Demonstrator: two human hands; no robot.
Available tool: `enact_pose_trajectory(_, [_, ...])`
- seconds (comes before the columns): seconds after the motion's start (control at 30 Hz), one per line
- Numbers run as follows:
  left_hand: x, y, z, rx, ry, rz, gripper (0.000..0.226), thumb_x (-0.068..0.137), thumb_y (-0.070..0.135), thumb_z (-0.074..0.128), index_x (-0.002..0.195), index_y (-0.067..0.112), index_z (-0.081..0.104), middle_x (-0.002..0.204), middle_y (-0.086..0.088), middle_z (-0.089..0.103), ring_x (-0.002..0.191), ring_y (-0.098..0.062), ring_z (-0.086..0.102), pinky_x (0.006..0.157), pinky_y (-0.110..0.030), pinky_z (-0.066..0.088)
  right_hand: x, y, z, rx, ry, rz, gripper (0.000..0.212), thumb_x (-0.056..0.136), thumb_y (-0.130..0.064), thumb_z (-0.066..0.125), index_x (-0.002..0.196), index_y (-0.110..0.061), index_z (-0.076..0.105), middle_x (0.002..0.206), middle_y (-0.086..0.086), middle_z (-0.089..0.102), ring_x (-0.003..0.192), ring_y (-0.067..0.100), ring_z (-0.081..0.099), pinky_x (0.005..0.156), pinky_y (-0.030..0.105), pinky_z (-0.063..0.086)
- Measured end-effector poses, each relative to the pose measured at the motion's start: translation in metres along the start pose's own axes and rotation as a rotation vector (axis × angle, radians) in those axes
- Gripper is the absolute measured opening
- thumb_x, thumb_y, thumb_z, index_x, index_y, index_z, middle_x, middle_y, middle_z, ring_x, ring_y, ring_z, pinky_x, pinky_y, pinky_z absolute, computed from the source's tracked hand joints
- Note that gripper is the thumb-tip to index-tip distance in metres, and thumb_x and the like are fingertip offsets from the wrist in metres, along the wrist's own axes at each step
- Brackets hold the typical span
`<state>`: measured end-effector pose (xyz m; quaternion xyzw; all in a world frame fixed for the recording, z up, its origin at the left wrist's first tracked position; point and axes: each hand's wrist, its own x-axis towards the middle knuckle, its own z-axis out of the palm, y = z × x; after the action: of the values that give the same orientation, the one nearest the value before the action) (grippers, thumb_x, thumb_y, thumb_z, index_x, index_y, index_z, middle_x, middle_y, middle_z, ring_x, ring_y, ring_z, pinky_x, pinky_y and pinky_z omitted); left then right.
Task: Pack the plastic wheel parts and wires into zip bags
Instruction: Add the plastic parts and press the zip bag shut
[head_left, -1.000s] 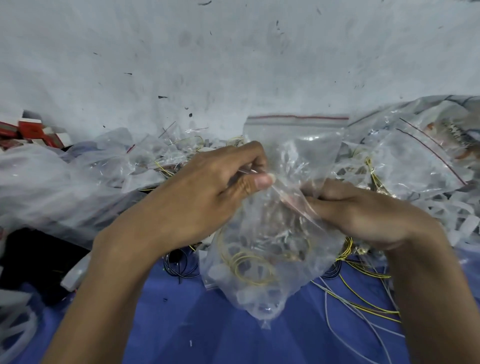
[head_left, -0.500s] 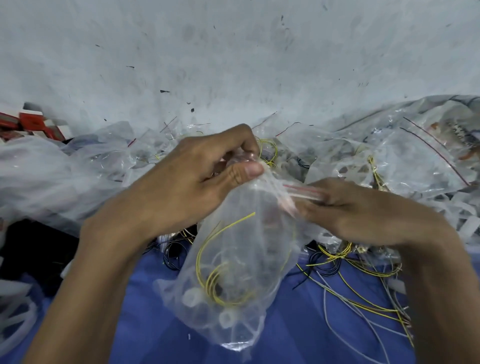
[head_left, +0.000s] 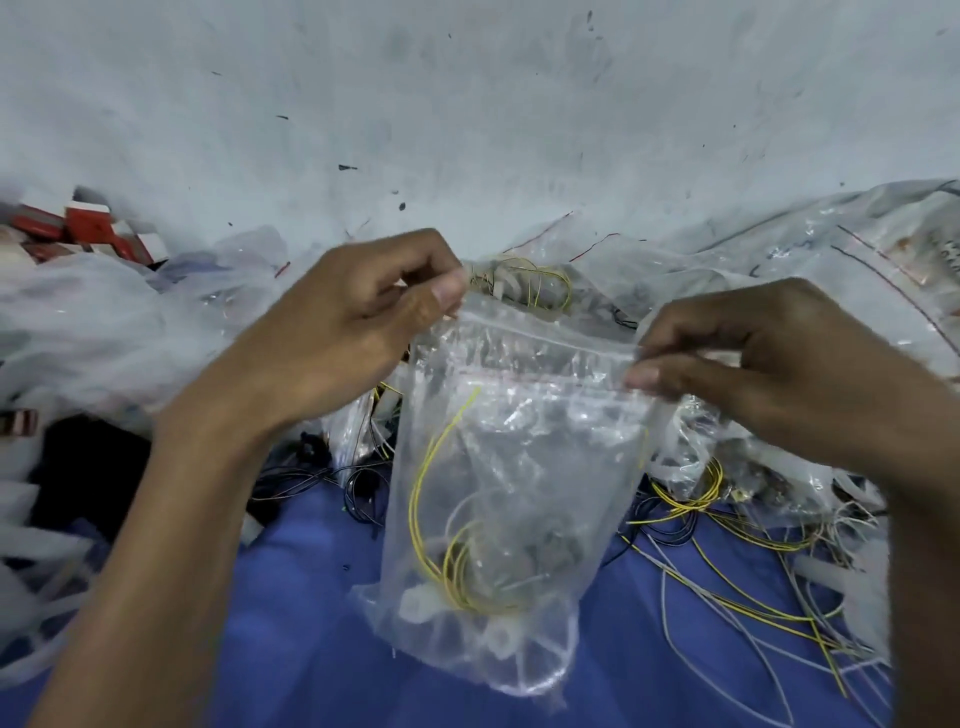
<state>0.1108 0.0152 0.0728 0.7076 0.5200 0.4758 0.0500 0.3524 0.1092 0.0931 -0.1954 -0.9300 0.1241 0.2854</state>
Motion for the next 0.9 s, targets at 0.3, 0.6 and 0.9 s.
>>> enact_pose_trajectory(0.3, [0.002, -0.021, 0.005, -0.200, 0.136, -0.182, 0.018, 0.068, 0.027, 0.069, 0.085, 0.024, 0.066, 0.090, 0.014, 0.070, 0.079, 0.003, 0.062, 0.072, -0.008, 0.047, 0.003, 0.016, 0.004, 0.234, 0.178, 0.008, 0.014, 0.068, -0.025, 0.070, 0.073, -0.015, 0.061, 0.086, 0.004, 0.057, 0.084, 0.018, 0.057, 0.068, 0.021, 0.050])
enact_pose_trajectory(0.6, [0.006, -0.032, 0.018, -0.316, 0.136, -0.240, 0.019, 0.061, 0.040, 0.071, 0.079, 0.034, 0.070, 0.084, 0.013, 0.070, 0.082, 0.000, 0.065, 0.073, -0.009, 0.047, -0.002, 0.042, 0.002, 0.525, 0.179, 0.210, 0.021, 0.063, -0.026, 0.071, 0.082, -0.018, 0.064, 0.090, -0.001, 0.071, 0.091, 0.009, 0.066, 0.078, 0.018, 0.053])
enact_pose_trajectory(0.9, [0.012, -0.035, 0.031, -0.375, 0.200, -0.221, 0.017, 0.063, 0.028, 0.074, 0.077, 0.023, 0.064, 0.074, 0.011, 0.068, 0.076, -0.005, 0.063, 0.069, -0.013, 0.049, -0.003, 0.058, 0.010, 0.416, 0.146, 0.332, 0.014, 0.077, -0.022, 0.067, 0.075, -0.008, 0.069, 0.062, -0.007, 0.068, 0.062, -0.002, 0.063, 0.056, 0.005, 0.041])
